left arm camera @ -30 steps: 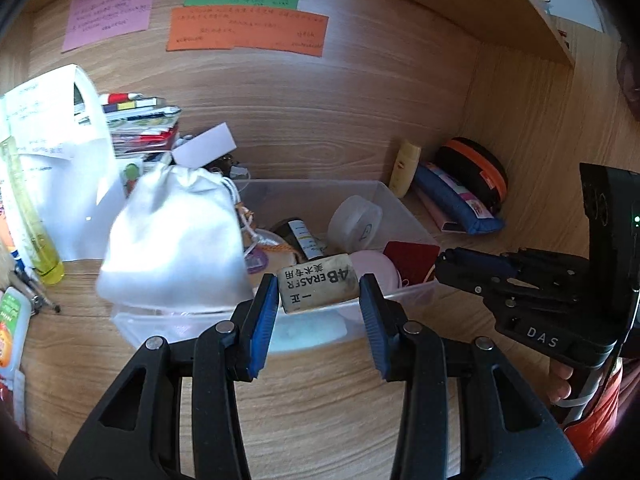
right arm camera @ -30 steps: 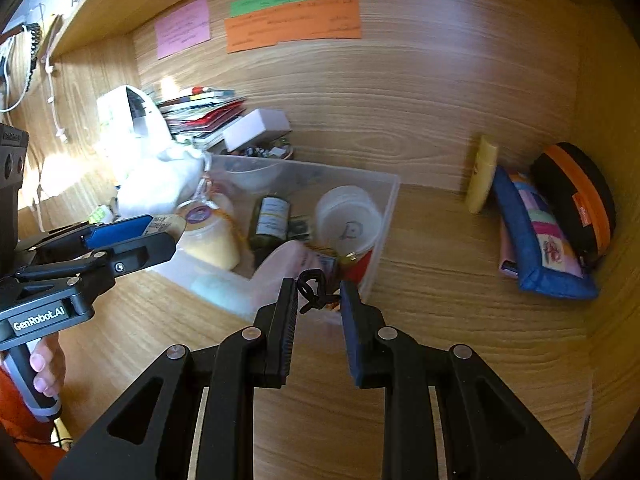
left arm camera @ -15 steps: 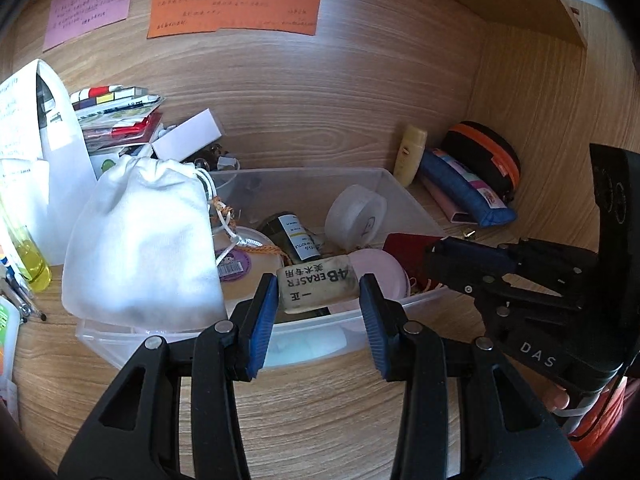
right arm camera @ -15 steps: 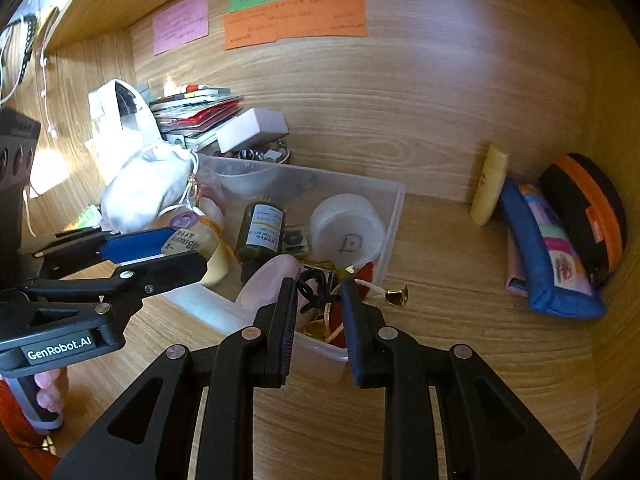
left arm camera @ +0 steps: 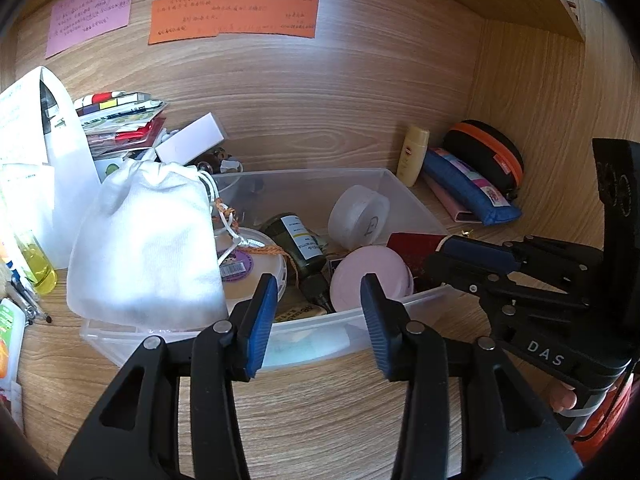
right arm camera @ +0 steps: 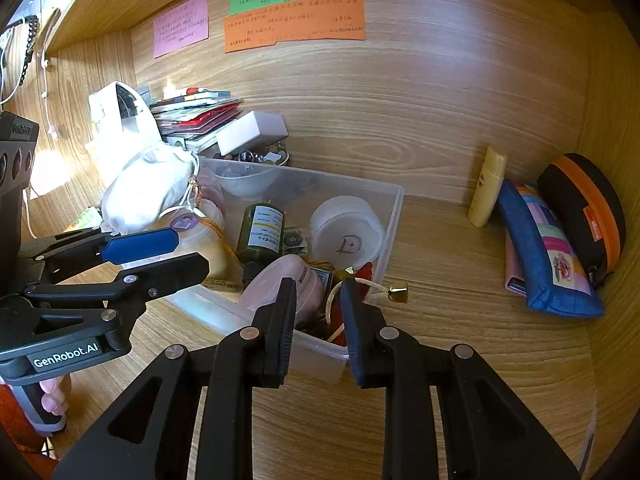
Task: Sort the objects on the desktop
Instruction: 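Open the right tool to drop the clip while the left tool releases the eraser, then lift both open tools up and away from the bin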
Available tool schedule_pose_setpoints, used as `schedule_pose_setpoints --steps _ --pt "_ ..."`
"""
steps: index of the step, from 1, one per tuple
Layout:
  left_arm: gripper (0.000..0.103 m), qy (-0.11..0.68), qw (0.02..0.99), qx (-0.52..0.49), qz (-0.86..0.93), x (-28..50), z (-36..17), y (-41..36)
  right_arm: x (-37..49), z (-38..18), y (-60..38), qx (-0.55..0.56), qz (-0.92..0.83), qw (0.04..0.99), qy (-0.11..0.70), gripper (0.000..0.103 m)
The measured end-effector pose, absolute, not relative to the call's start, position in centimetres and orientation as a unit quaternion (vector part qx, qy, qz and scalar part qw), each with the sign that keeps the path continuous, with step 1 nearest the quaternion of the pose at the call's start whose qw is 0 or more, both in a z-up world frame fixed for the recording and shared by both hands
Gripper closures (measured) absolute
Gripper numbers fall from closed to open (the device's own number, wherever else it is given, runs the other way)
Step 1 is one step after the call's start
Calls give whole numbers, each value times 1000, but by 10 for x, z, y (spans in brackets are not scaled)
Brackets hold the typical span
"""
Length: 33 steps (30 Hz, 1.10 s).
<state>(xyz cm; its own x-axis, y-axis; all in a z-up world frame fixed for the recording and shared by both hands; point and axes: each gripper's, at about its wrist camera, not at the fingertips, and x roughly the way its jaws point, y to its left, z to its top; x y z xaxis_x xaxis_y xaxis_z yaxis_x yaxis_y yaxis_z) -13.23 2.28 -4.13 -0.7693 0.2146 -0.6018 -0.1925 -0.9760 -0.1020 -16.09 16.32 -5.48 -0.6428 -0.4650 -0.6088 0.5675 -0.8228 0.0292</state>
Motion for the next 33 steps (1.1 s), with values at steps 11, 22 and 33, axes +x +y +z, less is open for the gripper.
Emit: schedule_pose_setpoints --steps 11,22,33 --pt "45 -22 104 -321 941 -111 -27 19 -129 -34 173 270 -916 283 92 47" --pt "15 -11 67 -278 958 -72 -16 11 -91 -15 186 242 -929 265 93 22" --pt "5 -23 8 -268 963 -38 -26 -6 -55 -16 196 237 -932 265 71 16"
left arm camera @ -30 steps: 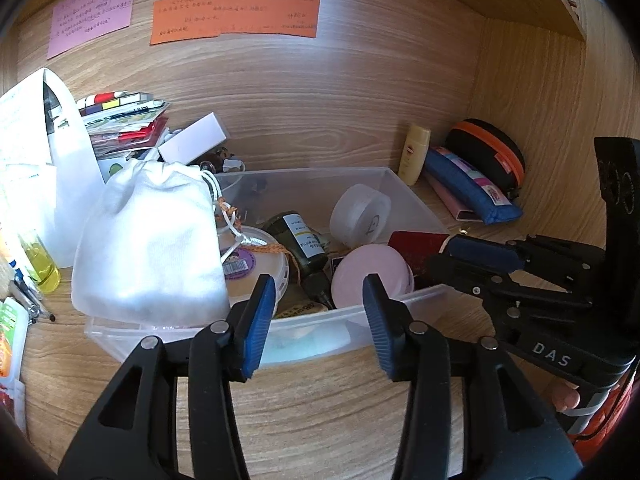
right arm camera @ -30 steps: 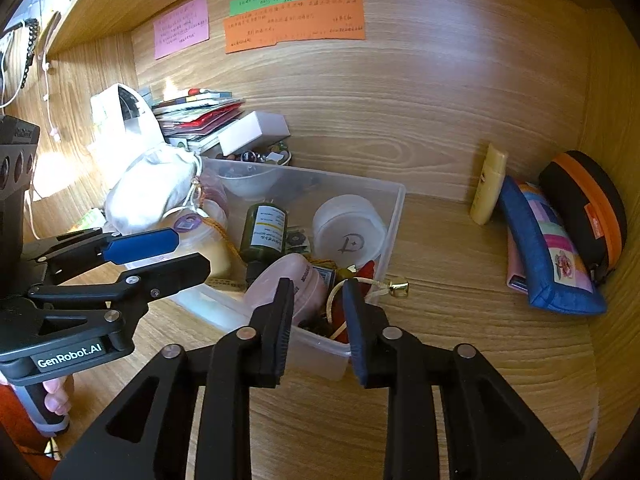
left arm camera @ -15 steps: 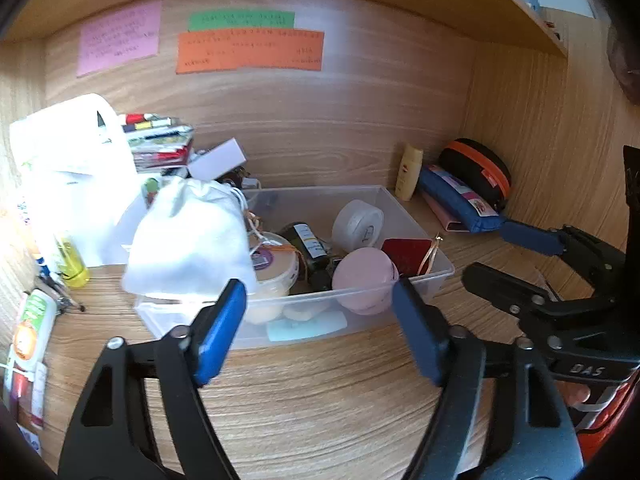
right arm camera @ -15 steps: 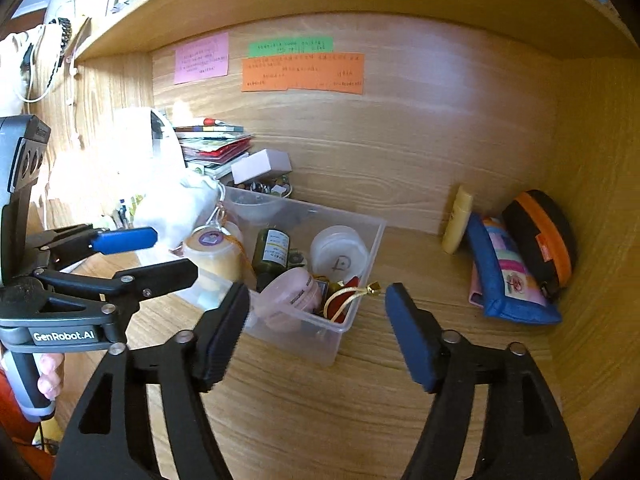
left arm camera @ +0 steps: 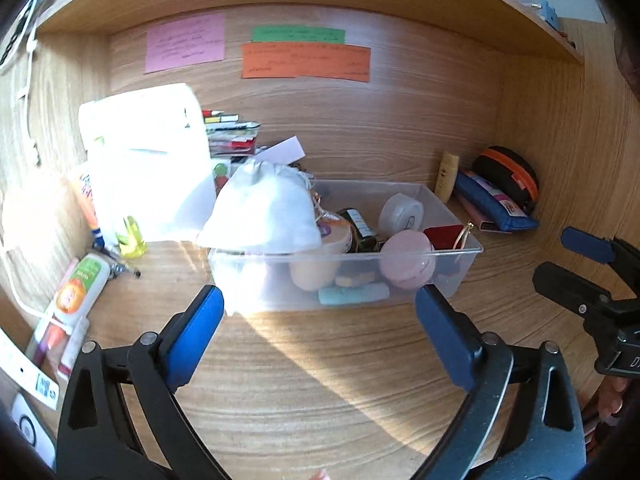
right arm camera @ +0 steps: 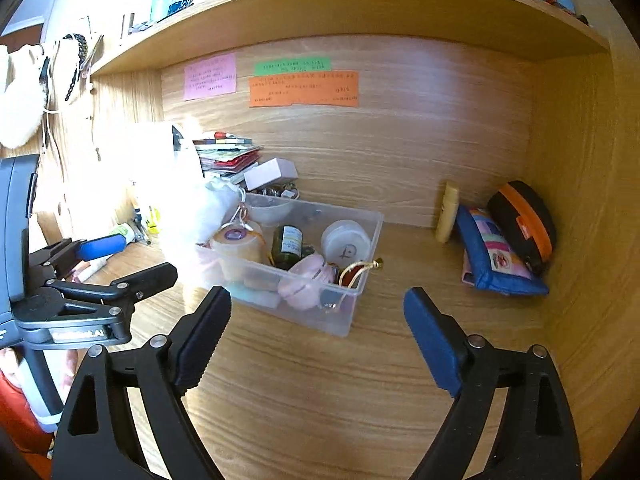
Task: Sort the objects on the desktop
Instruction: 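Lift both open tools up and away from the bin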
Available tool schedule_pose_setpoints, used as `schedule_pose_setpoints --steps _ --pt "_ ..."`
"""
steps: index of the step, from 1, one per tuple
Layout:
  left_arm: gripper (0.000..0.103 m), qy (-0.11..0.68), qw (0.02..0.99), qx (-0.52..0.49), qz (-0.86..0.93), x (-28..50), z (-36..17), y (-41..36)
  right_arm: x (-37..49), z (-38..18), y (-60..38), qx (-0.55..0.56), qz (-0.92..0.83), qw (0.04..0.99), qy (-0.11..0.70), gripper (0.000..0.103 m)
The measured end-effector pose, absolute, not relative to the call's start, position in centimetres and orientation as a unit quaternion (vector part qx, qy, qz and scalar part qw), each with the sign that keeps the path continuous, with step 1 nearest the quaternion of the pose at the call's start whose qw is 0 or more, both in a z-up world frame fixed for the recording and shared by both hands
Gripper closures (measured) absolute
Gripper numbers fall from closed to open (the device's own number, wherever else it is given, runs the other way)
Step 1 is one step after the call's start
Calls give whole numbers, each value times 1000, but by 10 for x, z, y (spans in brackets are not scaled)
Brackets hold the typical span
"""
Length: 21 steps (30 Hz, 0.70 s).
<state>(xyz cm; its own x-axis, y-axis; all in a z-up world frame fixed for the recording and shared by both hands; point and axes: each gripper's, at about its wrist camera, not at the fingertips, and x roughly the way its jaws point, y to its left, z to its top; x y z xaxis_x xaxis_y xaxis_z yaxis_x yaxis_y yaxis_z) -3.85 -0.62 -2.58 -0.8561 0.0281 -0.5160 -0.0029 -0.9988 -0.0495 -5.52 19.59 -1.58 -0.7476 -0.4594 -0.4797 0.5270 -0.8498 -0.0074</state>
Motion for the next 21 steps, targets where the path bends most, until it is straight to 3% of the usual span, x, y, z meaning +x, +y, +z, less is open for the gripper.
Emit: schedule_pose_setpoints --steps 21 --pt "4 -7 7 -251 968 -20 -28 8 -44 -26 199 256 -932 251 59 16"
